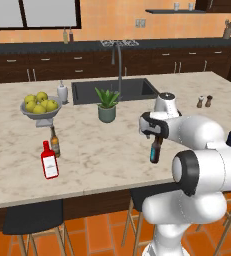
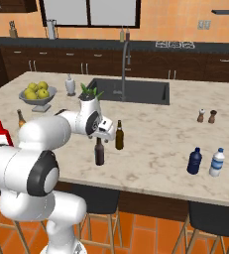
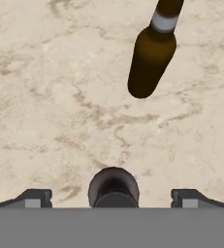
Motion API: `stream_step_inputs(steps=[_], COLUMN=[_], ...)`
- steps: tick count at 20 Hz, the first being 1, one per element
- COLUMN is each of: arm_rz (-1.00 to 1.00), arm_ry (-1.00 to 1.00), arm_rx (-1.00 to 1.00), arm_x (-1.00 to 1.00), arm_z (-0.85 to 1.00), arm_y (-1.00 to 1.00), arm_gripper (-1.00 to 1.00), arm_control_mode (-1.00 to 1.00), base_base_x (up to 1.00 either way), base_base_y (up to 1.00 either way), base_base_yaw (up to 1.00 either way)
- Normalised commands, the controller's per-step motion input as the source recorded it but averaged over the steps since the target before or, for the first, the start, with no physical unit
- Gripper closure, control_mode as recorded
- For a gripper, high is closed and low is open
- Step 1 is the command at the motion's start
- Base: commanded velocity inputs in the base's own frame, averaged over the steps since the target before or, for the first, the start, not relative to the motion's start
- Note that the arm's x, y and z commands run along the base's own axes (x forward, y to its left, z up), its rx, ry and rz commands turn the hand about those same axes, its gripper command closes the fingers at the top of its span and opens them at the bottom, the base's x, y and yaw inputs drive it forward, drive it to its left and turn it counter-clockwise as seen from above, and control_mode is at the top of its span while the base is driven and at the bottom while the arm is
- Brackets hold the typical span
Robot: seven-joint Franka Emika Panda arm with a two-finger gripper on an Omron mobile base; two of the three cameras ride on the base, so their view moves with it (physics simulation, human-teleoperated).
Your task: Move the plastic bottles in the middle to the plastics group, and the glass bottles in the middle to the glass group.
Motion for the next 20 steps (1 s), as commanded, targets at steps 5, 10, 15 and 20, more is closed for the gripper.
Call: stream_step_inputs(steps=[5, 10, 15, 20], arm_rz=[0.0, 0.0, 0.02, 0.1], arm_ry=[-0.13, -0.16, -0.02, 0.0], arm_rx=[0.0, 0.0, 0.02, 0.06], arm_x=[0.0, 0.0, -0.2, -0.28], arm_z=[-0.24, -0.09, 0.28, 0.52], arm_y=[0.0, 0.0, 0.14, 0.43], arm_gripper=[1.0, 1.0, 1.0, 1.0], arm_control_mode=[-1.0, -1.0, -1.0, -1.0], base_base_x=[0.0, 0.0, 0.0, 0.0], base_base_y=[0.0, 0.0, 0.0, 0.0], base_base_yaw=[0.0, 0.0, 0.0, 0.0])
